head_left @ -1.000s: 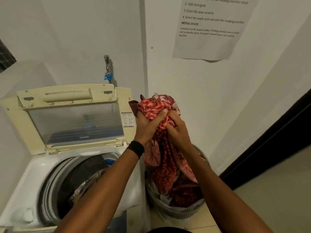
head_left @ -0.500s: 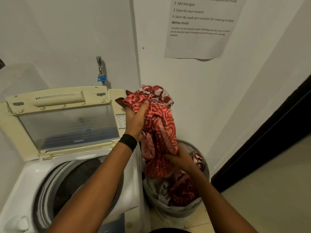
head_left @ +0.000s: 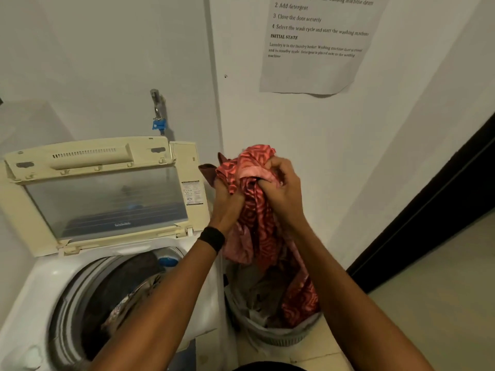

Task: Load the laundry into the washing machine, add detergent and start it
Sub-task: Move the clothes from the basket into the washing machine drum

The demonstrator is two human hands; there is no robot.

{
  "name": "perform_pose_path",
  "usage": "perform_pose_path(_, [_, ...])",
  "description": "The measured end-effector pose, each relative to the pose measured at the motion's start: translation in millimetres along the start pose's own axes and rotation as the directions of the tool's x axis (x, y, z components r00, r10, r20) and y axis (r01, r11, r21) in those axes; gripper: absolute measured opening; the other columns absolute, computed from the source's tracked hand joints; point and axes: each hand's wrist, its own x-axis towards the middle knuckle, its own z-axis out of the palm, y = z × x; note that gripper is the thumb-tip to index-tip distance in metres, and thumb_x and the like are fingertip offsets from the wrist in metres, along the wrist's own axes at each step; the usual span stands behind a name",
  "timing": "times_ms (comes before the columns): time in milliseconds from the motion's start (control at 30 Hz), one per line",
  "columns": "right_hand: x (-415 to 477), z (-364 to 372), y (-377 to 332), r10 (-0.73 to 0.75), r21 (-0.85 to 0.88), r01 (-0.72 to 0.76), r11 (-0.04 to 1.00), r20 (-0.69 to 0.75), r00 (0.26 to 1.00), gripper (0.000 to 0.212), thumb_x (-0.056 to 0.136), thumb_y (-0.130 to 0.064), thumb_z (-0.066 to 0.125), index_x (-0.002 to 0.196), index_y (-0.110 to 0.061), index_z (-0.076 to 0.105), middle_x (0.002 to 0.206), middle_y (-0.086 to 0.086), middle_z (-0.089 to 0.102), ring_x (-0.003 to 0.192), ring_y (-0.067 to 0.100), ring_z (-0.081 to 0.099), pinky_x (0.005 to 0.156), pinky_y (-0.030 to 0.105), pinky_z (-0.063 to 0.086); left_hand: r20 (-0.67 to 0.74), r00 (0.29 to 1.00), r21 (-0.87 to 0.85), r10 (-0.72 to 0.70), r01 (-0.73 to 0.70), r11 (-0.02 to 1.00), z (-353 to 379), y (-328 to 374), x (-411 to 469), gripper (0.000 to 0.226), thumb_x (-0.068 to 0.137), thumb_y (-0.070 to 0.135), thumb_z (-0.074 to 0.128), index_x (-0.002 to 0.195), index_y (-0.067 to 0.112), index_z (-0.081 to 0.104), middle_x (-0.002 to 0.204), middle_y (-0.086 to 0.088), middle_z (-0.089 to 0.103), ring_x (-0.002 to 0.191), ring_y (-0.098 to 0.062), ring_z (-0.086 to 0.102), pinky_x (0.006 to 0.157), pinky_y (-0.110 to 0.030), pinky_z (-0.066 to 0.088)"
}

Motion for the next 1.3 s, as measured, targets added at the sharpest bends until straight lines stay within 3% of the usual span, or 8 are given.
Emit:
perform_pose_path(133, [-11, 11, 13, -0.047, -0.080, 0.056, 0.995, 0.110, 0.993, 0.025, 0.088, -0.010, 0.063, 0.112, -0.008, 0.067, 0.115, 0.005, 0.063, 0.114, 0.017, 0.060, 0.102, 0.033, 0.049, 0.155, 0.979, -0.398, -0.129, 0.181, 0.899, -10, 7, -15, 0.060, 0.100, 0.062, 0.044, 0.129, 0.014, 0.065, 0.116, -0.009, 0.076, 0.105, -0.024, 0.074, 0.080, -0.036, 0.062])
perform_pose_path(333, [-16, 9, 12, 0.186, 0.059, -0.201, 0.978, 0.192, 0.963, 0.032, 0.089, -0.038, 0.045, 0.105, -0.031, 0.073, 0.115, -0.002, 0.069, 0.114, 0.014, 0.063, 0.101, 0.028, 0.048, 0.022, 0.993, -0.024, -0.117, 0.117, 0.993, -10, -11, -5, 0.111, 0.060, 0.083, 0.080, 0.148, 0.028, 0.042, 0.137, 0.001, 0.063, 0.123, -0.023, 0.065, 0.106, -0.052, 0.051])
perform_pose_path(533, [-18, 13, 16, 0.075, -0.080, -0.065, 0.995, 0.134, 0.988, 0.032, 0.101, -0.018, 0.054, 0.132, -0.012, 0.060, 0.128, -0.006, 0.065, 0.121, 0.008, 0.061, 0.107, 0.041, 0.050, -0.131, 0.972, -0.214, -0.193, 0.162, 0.963, 6, -16, 5, 0.098, 0.055, 0.072, 0.088, 0.137, 0.030, 0.055, 0.121, 0.004, 0.073, 0.110, -0.021, 0.071, 0.098, -0.049, 0.057])
perform_pose_path(633, [-40, 1, 39, 0.066, -0.182, -0.069, 0.981, -0.021, 0.998, 0.067, 0.092, -0.041, 0.072, 0.149, -0.031, 0.039, 0.150, -0.010, 0.044, 0.141, 0.011, 0.042, 0.117, 0.032, 0.038, -0.148, 0.973, -0.255, -0.179, 0.138, 0.957, 4, -14, 8, 0.089, 0.058, 0.066, 0.089, 0.134, 0.028, 0.061, 0.120, 0.003, 0.074, 0.110, -0.022, 0.072, 0.099, -0.050, 0.057])
perform_pose_path(767, [-89, -17, 95, 0.436, -0.277, -0.364, 0.889, 0.270, 0.859, 0.110, 0.075, -0.065, 0.081, 0.160, -0.042, 0.014, 0.160, -0.016, 0.033, 0.147, 0.010, 0.034, 0.123, 0.044, 0.023, -0.047, 0.996, -0.365, -0.081, 0.059, 0.929, -6, 0, 17, 0.068, 0.071, 0.048, 0.088, 0.130, 0.023, 0.068, 0.121, -0.001, 0.075, 0.112, -0.023, 0.072, 0.100, -0.047, 0.056])
perform_pose_path(967, [-97, -43, 113, 0.456, -0.409, -0.314, 0.857, 0.316, 0.832, 0.056, 0.070, -0.059, 0.064, 0.112, -0.024, 0.073, 0.105, -0.007, 0.073, 0.102, 0.011, 0.071, 0.086, 0.021, 0.050, -0.116, 0.988, -0.305, -0.103, 0.063, 0.950, -12, 6, 21, 0.096, 0.057, 0.060, 0.093, 0.139, 0.023, 0.059, 0.125, 0.001, 0.073, 0.115, -0.021, 0.070, 0.103, -0.050, 0.055])
perform_pose_path(1067, [-62, -69, 62, 0.320, -0.211, -0.289, 0.934, 0.136, 0.938, 0.027, 0.066, -0.048, 0.067, 0.090, -0.038, 0.073, 0.089, -0.008, 0.075, 0.078, -0.013, 0.066, 0.078, 0.022, 0.051, -0.202, 0.977, -0.101, -0.069, 0.049, 0.994, -23, 0, 18, 0.099, 0.064, 0.063, 0.089, 0.145, 0.024, 0.046, 0.134, 0.002, 0.065, 0.123, -0.021, 0.063, 0.111, -0.048, 0.047])
perform_pose_path(1300, [19, -54, -30, -0.030, 0.044, 0.035, 0.998, -0.119, 0.992, 0.027, 0.074, -0.013, 0.063, 0.100, -0.016, 0.068, 0.099, 0.000, 0.066, 0.091, 0.005, 0.064, 0.084, 0.023, 0.050, -0.175, 0.983, 0.059, 0.052, -0.042, 0.997, -7, 2, 1, 0.107, 0.055, 0.062, 0.076, 0.140, 0.009, 0.040, 0.136, -0.010, 0.057, 0.121, -0.027, 0.058, 0.104, -0.039, 0.046])
